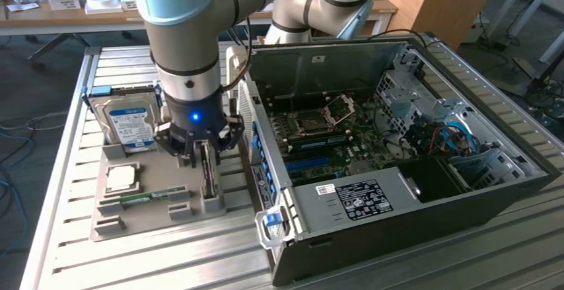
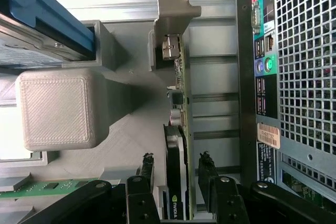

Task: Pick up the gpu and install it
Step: 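Pick up the gpu and move the gpu toward the slot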

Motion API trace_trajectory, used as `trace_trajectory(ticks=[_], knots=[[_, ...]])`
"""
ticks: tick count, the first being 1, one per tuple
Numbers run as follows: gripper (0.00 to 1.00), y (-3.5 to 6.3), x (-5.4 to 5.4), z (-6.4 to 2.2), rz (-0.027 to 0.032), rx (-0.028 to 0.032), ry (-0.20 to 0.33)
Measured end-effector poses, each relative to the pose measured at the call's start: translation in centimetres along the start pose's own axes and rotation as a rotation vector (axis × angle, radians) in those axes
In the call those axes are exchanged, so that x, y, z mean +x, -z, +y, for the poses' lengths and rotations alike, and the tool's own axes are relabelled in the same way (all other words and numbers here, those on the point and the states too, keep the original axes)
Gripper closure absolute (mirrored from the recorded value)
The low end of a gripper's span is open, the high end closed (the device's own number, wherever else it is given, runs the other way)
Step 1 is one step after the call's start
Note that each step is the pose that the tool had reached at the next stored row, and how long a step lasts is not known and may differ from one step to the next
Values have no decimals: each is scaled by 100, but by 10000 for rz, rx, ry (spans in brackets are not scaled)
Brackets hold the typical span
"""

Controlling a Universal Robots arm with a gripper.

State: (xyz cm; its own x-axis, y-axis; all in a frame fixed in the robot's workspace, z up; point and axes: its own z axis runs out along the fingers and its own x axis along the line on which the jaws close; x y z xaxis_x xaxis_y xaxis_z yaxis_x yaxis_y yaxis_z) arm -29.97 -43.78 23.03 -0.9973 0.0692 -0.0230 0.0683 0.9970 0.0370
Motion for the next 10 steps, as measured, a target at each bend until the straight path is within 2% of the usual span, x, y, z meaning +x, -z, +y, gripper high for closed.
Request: trace_trajectory(ticks=[10], knots=[[53,-27,3,-2,3,5,0]])
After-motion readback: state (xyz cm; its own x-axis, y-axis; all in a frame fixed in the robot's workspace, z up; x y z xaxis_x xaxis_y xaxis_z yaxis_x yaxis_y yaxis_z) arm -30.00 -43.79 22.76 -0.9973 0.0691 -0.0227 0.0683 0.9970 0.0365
